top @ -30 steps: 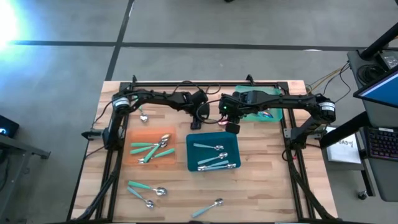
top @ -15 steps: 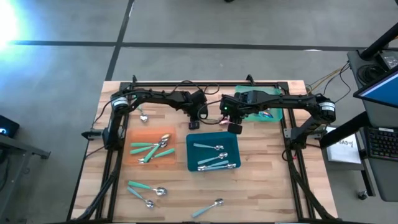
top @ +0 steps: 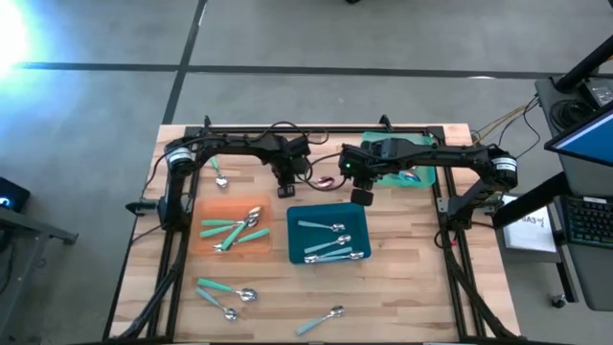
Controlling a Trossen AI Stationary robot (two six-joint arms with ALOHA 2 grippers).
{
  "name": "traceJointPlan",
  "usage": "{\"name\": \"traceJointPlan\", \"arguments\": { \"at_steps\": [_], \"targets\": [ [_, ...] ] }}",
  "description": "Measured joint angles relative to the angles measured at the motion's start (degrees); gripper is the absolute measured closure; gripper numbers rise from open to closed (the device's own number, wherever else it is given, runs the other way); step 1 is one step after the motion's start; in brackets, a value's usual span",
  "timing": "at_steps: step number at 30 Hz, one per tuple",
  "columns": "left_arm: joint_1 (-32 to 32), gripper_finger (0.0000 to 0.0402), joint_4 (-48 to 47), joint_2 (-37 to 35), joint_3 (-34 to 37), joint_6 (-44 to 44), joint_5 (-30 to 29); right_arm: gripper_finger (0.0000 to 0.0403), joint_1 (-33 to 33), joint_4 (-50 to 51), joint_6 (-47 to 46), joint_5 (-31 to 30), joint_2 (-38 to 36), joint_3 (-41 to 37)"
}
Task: Sort silverware by color (type)
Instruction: Put the blue spoon into the green bin
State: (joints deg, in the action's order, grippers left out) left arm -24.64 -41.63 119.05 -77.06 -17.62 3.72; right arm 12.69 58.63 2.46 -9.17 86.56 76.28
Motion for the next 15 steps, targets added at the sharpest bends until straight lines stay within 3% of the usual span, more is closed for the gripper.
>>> {"name": "traceJointPlan", "arguments": {
  "at_steps": [7,15],
  "targets": [
    [0.06,0.0392,1.57,-2.26,-1.67,-0.55,1.95,0.0312,0.00,-0.21,0.11,0.00,0.00,0.85],
    [0.22,0.0336,4.59,-1.85,-2.10,-1.11,5.36,0.0312,0.00,-0.11,0.59,0.02,-0.04,0.87]
  ]
}}
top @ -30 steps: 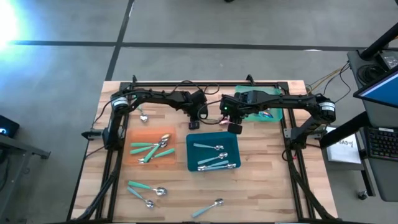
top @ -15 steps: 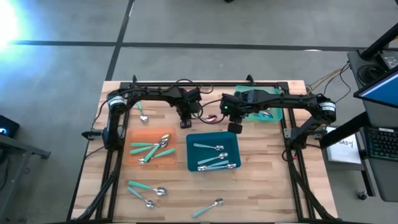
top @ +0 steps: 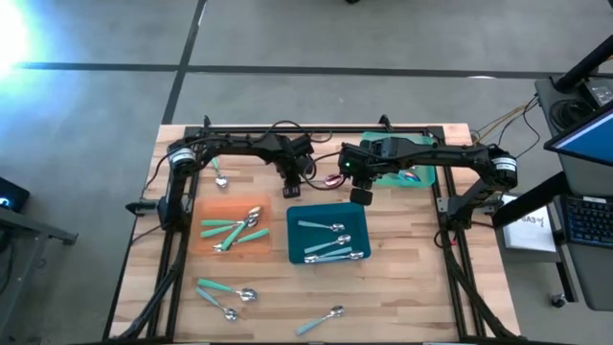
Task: Sort silverware by color (type)
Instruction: Put the blue spoon into the green bin
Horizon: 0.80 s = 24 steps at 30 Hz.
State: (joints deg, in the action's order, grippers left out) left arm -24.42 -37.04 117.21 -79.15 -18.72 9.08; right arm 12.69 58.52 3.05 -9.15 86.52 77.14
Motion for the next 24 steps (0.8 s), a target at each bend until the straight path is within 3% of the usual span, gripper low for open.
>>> {"name": "traceJointPlan", "arguments": {
  "at_steps": [10,15,20,24],
  "targets": [
    [0.17,0.0249,4.89,-0.24,-0.63,-1.27,0.15,0.0312,0.00,-0.04,0.00,0.00,0.00,0.00],
    [0.23,0.0242,9.94,-0.15,-0.50,-1.38,0.72,0.0312,0.00,-0.04,0.00,0.00,0.00,0.00],
    [0.22,0.0242,12.22,1.79,-0.42,0.58,4.95,0.0312,0.00,0.00,0.00,0.02,0.00,-0.02],
    [0.52,0.0242,13.13,2.40,-0.35,0.85,2.92,0.0312,0.00,0.00,0.00,0.02,0.00,-0.02]
  ]
}}
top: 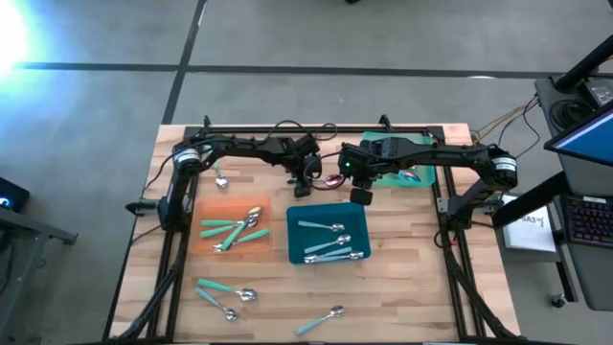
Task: Sort silverware by color (type)
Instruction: Put the blue spoon into the green bin
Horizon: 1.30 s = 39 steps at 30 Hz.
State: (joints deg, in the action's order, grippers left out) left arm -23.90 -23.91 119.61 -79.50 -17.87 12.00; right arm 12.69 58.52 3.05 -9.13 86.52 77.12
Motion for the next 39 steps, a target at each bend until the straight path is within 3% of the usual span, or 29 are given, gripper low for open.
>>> {"name": "traceJointPlan", "arguments": {
  "at_steps": [5,13,17,26,33,39],
  "targets": [
    [-0.18,0.0263,-0.54,-0.02,0.23,1.56,-1.81,0.0312,0.00,0.02,-0.02,0.00,0.00,0.00],
    [-1.01,0.0390,-3.77,2.58,0.64,4.20,-4.36,0.0312,0.00,0.10,0.00,0.00,0.00,0.00],
    [-0.96,0.0394,-4.15,3.08,0.50,4.38,-5.20,0.0312,0.00,0.77,0.00,0.00,-0.02,0.00],
    [-4.22,0.0400,-5.43,-1.02,1.20,8.59,0.39,0.0312,0.00,0.96,-0.74,-0.02,-0.22,0.00],
    [-5.89,0.0400,-4.85,-4.50,2.16,10.05,0.19,0.0312,0.31,-4.56,-0.01,0.02,-0.24,-0.63],
    [-7.53,0.0401,4.58,-10.07,9.32,13.66,0.58,0.0312,3.37,-11.64,1.23,0.12,-0.24,-4.09]
  ]
}}
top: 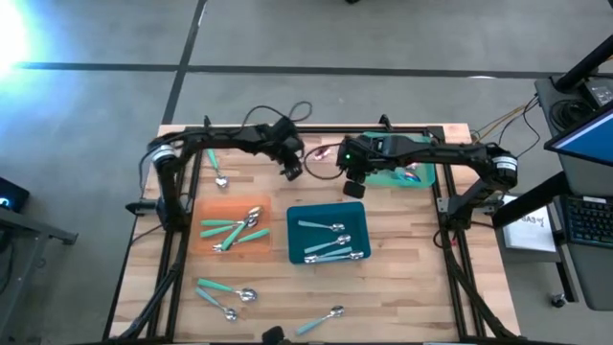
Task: Sort silverware by color (type)
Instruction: Put the blue spoon into the green bin
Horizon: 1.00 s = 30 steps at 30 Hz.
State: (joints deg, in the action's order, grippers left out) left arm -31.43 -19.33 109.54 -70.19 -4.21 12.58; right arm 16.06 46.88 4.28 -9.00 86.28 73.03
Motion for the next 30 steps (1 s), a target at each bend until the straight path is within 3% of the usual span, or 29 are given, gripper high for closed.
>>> {"name": "traceJointPlan", "arguments": {
  "at_steps": [5,12,17,21,28,30],
  "targets": [
    [-0.34,0.0401,17.23,-7.32,11.38,6.43,0.35,0.0312,3.55,-9.14,-0.71,1.49,0.00,-3.66],
    [1.30,0.0401,49.90,-16.06,27.41,18.66,0.22,0.0312,6.22,-40.00,-4.50,11.14,0.00,-12.84],
    [3.30,0.0401,68.18,-18.96,36.34,22.84,-6.34,0.0312,6.55,-59.29,-9.38,15.68,0.00,-18.64],
    [5.23,0.0401,78.29,-18.56,40.22,24.57,-7.53,0.0312,6.44,-66.84,-12.37,18.51,0.00,-20.14],
    [8.69,0.0401,83.85,-16.40,39.79,23.07,-8.14,0.0312,6.35,-74.03,-15.99,18.02,0.06,-19.90],
    [9.44,0.0401,84.22,-16.34,39.60,22.47,-11.41,0.0312,6.33,-74.67,-16.13,18.04,0.09,-19.71]
  ]
}}
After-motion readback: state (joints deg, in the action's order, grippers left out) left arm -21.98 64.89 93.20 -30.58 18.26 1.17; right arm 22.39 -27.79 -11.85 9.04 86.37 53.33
